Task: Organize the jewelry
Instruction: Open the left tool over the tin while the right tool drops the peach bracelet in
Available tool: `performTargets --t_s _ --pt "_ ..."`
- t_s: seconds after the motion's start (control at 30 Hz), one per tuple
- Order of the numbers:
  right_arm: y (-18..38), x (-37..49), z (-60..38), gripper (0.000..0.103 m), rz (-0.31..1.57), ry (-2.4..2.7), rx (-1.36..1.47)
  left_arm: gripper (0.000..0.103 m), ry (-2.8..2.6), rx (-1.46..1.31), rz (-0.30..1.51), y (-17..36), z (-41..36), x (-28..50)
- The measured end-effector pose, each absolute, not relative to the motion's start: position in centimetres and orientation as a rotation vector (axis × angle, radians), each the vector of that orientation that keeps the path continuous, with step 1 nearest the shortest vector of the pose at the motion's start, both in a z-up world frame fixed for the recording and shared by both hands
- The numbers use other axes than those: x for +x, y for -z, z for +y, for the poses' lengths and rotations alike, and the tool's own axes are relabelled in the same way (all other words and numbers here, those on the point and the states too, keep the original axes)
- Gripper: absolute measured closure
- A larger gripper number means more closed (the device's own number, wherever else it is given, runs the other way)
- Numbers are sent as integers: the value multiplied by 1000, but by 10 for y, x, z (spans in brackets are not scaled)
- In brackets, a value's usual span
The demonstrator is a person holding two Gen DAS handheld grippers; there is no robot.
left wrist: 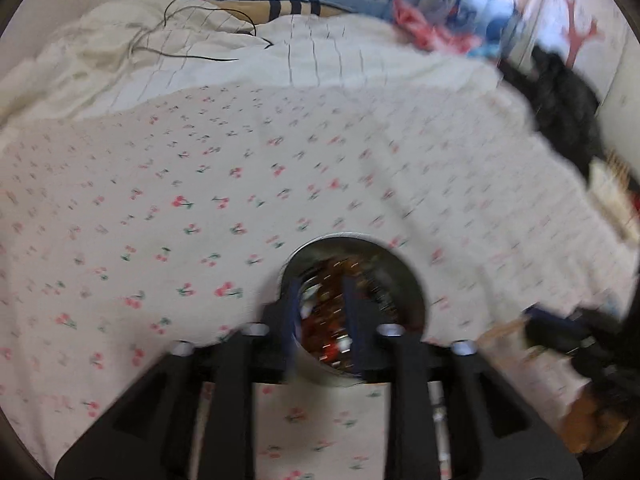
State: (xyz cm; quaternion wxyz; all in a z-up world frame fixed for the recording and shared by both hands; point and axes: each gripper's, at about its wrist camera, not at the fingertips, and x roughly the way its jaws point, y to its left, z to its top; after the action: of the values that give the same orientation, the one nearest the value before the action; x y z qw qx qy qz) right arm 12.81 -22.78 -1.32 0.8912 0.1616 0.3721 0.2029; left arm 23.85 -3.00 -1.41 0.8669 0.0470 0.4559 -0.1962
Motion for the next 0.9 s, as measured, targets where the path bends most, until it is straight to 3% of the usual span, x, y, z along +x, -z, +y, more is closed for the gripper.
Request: performTargets --t_s 0.23,0.47,0.6,0.73,0.9 --pt "-4 133 -225 95 716 -473 389 44 384 28 877 -14 -1 224" --pt "-2 192 -187 94 760 -607 528 40 323 -91 899 -8 45 216" --pt "20 218 -159 93 863 -464 345 39 312 -84 915 -4 44 220" --pt "14 207 -156 54 803 -394 225 30 311 -1 886 -9 33 213" --pt "-6 171 -172 51 747 -370 161 28 303 45 876 -8 25 206"
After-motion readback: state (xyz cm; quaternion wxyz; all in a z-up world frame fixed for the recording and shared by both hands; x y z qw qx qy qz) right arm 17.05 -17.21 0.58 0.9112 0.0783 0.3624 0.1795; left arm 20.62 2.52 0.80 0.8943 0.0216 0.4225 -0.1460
